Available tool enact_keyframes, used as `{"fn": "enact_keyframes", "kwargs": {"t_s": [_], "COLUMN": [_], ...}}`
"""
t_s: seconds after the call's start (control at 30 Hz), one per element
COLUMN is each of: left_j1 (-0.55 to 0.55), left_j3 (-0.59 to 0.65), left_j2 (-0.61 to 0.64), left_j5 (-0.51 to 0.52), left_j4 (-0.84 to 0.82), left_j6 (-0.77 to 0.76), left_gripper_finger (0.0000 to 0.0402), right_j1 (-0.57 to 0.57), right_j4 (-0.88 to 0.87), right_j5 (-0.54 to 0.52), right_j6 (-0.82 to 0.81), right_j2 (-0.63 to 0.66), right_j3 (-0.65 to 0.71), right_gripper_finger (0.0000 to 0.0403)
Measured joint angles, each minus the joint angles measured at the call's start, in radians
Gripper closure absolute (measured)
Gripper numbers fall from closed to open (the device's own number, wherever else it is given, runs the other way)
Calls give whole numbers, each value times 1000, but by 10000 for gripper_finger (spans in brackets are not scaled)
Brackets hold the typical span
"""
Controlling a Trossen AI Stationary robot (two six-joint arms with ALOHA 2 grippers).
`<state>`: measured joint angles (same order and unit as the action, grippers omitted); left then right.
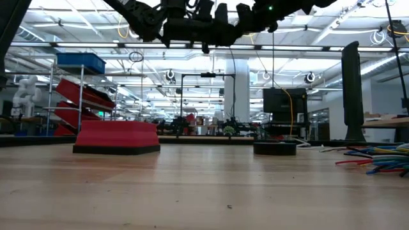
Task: Coiling cords
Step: Coil the green wire cable on the spool
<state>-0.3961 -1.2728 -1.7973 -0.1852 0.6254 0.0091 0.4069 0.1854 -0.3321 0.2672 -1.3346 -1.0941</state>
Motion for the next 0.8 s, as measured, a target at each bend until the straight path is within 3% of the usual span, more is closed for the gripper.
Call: {"fn": "enact_keyframes", "kwargs": {"t_s": [0.13,0.33,0.53,0.8], "left_j1": [21,56,63,78], "left_j3": [0,10,39,100], "left_j2": [0,0,2,0], "left_j5": [32,145,144,160], "left_j4": [92,98,111,303], "left_j6": [11,102,159,275], "left_gripper_finger": [353,353,353,352], "right_j1": [0,5,12,41], "right_j4": [50,114,174,300], "right_j5": [0,26,59,219], "right_j6": [-17,-19,-16,-103], "right_j2": [-15,-44,-45,-45], "right_j3": [0,1,2,1], "right_gripper_finger": [403,403,403,403]}}
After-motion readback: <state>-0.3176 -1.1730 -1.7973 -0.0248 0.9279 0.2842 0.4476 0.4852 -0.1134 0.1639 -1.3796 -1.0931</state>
